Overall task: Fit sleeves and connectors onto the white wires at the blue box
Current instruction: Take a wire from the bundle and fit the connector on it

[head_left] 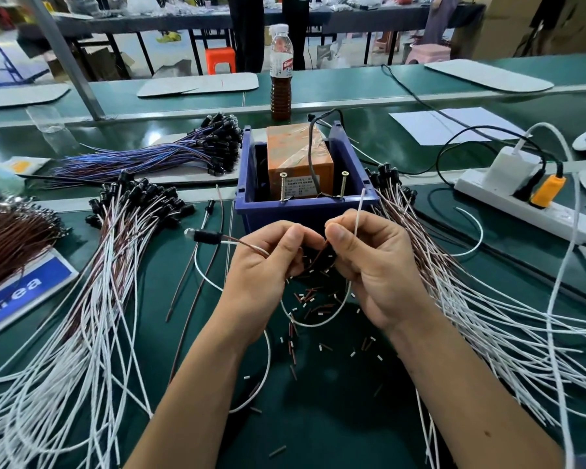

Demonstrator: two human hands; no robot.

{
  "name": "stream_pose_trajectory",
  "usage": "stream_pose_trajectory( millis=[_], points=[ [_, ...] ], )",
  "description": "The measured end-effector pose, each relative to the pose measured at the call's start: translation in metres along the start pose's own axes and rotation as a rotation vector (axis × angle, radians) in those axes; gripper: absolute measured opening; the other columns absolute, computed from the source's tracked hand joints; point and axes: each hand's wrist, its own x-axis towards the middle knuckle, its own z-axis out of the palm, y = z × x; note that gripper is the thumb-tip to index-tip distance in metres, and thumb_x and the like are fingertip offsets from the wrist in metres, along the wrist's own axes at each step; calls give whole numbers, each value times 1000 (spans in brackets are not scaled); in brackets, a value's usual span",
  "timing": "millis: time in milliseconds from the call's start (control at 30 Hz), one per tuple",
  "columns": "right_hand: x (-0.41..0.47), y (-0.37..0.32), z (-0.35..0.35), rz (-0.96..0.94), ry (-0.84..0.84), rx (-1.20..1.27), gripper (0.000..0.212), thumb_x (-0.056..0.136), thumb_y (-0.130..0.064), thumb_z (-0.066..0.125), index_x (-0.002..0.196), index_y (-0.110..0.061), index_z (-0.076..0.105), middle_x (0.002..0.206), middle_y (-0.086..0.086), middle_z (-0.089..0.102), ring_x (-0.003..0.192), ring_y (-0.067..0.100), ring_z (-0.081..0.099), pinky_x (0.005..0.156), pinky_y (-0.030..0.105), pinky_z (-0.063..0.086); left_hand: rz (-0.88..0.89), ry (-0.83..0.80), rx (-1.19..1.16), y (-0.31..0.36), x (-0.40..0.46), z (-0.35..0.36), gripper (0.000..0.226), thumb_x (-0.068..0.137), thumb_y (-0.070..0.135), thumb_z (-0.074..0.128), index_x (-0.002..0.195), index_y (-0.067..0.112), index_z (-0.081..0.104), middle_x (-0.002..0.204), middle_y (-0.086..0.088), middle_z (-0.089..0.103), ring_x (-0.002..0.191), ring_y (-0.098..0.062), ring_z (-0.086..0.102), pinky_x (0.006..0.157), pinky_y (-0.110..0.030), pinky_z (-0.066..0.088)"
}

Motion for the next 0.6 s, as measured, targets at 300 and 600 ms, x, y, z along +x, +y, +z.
stream_pose_trajectory(
  millis=[300,600],
  points=[
    [4,7,-2,-2,55,-36,2,81,-12,77,79,-13,77,64,-6,66,50,0,56,50,12,46,48,-53,204,-8,-1,1,5,92,11,75,89,15,76,74,-4,69,69,-14,56,66,-34,50],
    [5,9,-3,-78,61,-125,41,94,-53,71,104,-13,73,66,0,50,47,8,35,43,23,26,82,99,81,-5,-1,3,8,93,16,72,91,14,80,74,-3,74,71,-11,68,68,-20,53]
  ],
)
